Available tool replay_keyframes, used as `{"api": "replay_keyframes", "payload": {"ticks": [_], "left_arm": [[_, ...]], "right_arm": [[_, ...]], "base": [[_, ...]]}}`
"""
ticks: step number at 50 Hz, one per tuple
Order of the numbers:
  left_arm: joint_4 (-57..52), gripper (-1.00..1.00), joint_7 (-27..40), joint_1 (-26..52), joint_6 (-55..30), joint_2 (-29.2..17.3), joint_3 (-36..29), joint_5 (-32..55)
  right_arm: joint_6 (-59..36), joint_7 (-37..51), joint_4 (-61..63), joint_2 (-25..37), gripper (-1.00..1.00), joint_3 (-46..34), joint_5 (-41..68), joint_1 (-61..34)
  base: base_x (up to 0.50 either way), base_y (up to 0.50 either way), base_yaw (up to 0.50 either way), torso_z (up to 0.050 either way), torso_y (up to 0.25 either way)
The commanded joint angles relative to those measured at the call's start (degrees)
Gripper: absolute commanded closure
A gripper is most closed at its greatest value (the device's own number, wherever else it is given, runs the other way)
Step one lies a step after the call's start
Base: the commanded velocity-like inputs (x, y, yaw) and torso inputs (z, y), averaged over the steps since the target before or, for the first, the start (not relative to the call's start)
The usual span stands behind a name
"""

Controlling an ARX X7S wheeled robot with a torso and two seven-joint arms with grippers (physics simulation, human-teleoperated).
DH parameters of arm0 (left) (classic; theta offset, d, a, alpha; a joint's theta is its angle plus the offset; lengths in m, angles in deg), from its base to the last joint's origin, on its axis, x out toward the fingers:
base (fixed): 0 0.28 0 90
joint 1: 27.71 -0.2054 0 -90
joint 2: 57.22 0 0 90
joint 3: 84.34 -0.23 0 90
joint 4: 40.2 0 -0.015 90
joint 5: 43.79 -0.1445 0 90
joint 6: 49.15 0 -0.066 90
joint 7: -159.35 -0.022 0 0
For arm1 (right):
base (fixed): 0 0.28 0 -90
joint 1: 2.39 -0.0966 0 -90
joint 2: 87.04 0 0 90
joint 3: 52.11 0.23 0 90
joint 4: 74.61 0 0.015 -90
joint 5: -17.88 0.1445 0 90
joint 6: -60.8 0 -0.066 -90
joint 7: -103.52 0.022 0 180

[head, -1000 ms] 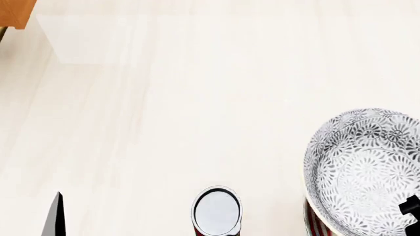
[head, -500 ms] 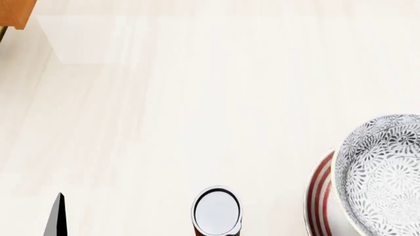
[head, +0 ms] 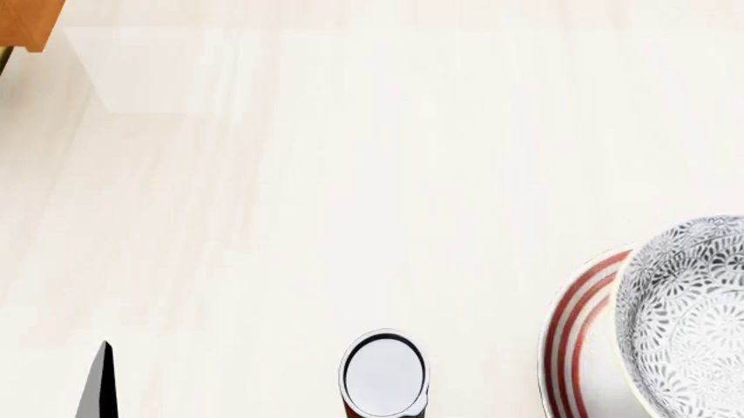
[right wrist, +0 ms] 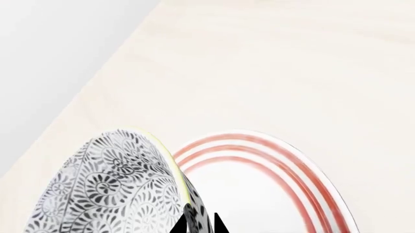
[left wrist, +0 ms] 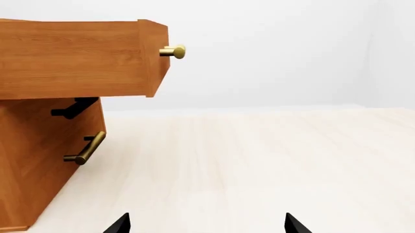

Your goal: Put the bowl on the plate.

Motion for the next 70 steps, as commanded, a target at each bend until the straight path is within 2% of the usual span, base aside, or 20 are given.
{"api": "replay_keyframes", "payload": {"ticks": [1, 70], "left_arm": [[-1.44, -1.0, -1.32, -0.38, 0.51, 1.08, 1.78, 0.45], [-1.39, -1.0, 0.86, 0.28, 1.03, -0.65, 0.94, 1.7]], "right_arm": [[0.62, -2.63, -0.46, -1.26, 1.0, 2.41, -1.44, 0.21], [3.98, -8.69, -11.25, -5.73, 1.0, -3.43, -9.3, -2.99]], "base": [[0.0, 0.0, 0.0, 0.0, 0.0], [0.0, 0.0, 0.0, 0.0, 0.0]]}}
